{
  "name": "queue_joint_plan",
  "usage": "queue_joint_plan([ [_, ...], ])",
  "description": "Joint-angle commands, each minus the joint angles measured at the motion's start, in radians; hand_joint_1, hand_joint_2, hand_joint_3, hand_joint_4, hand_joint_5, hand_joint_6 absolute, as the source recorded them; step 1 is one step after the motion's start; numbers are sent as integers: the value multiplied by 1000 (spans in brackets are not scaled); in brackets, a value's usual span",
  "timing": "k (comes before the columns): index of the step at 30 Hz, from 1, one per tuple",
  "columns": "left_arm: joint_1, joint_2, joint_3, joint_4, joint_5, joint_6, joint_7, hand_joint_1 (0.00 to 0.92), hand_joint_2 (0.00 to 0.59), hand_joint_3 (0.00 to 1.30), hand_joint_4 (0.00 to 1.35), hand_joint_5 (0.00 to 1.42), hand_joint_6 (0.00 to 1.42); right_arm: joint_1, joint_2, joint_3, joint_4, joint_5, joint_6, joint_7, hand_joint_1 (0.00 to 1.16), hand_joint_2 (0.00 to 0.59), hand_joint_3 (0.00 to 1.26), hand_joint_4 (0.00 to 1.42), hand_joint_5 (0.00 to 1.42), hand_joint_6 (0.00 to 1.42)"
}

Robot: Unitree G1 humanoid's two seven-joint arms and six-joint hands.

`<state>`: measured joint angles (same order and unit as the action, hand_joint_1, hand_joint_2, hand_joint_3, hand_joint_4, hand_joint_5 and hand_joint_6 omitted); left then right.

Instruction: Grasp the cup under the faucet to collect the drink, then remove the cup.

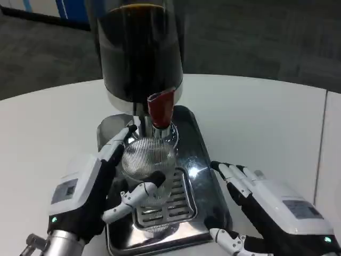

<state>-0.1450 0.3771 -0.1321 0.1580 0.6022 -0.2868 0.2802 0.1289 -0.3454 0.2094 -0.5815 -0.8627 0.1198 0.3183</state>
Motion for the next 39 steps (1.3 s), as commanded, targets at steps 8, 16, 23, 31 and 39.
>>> queue_joint_plan([
  [8,-21,-15,-29,49,-16,-39,-12,0,103,86,32,265,512,-1,2,0,10,9,-14,-16,284,438,0,0,0,0],
  [16,-30,-40,-48,60,1,-37,4,0,98,89,21,259,505,14,-3,-13,2,18,-17,-18,286,435,0,0,0,0],
  [23,-27,-58,-47,53,2,-29,18,0,97,95,24,259,507,28,-8,-23,-2,28,-23,-20,285,428,0,0,0,0],
  [31,68,-75,45,-101,-35,-26,65,0,81,172,100,301,538,30,-14,-33,5,36,-29,-21,283,423,0,0,0,0],
  [39,121,-71,113,-183,-81,-28,42,0,76,177,106,304,550,8,-14,-24,33,35,-31,-23,282,423,0,0,0,0],
])
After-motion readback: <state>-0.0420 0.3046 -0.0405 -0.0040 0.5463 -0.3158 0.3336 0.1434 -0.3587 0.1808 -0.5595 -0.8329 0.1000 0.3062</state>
